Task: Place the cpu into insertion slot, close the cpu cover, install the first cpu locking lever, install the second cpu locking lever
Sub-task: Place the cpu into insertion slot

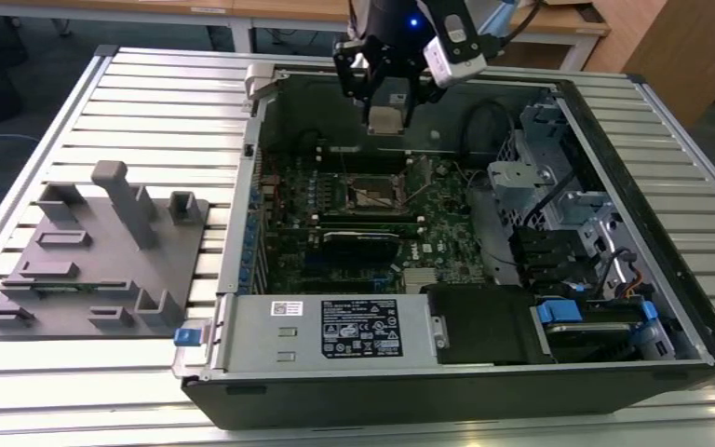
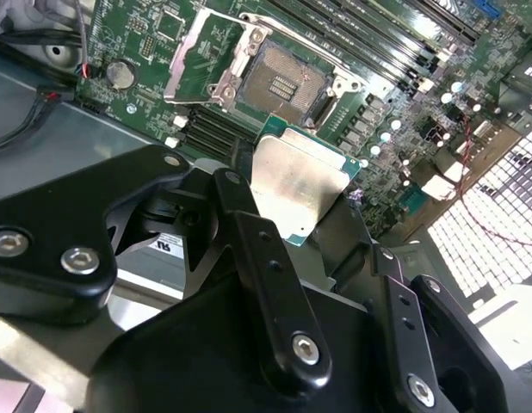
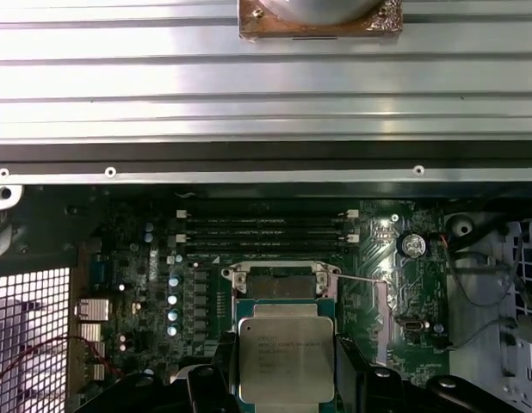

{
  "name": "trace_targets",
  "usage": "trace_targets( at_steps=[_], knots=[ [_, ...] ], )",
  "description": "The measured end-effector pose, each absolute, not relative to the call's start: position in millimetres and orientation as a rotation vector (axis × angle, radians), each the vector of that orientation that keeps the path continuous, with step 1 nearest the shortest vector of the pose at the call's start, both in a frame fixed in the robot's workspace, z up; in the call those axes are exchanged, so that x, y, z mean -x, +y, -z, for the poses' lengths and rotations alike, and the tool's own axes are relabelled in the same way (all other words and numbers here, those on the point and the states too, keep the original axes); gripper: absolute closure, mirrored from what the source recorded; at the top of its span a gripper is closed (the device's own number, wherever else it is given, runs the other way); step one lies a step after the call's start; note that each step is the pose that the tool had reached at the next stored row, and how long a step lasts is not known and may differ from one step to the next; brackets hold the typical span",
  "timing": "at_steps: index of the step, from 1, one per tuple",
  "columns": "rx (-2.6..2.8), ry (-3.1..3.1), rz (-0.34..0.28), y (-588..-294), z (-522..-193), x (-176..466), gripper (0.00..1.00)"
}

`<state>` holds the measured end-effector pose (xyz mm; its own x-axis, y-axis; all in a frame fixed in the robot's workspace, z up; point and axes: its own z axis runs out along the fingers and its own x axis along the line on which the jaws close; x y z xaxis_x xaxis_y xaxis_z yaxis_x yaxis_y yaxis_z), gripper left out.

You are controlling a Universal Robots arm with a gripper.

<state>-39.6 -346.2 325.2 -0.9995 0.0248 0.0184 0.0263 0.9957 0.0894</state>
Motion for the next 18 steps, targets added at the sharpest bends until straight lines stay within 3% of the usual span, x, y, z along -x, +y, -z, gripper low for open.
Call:
trace_targets(
  at_steps=[18],
  knots=[
    [0.040, -3.121, 0.140, -346.2, -311.3, 39.7, 0.46]
  ],
)
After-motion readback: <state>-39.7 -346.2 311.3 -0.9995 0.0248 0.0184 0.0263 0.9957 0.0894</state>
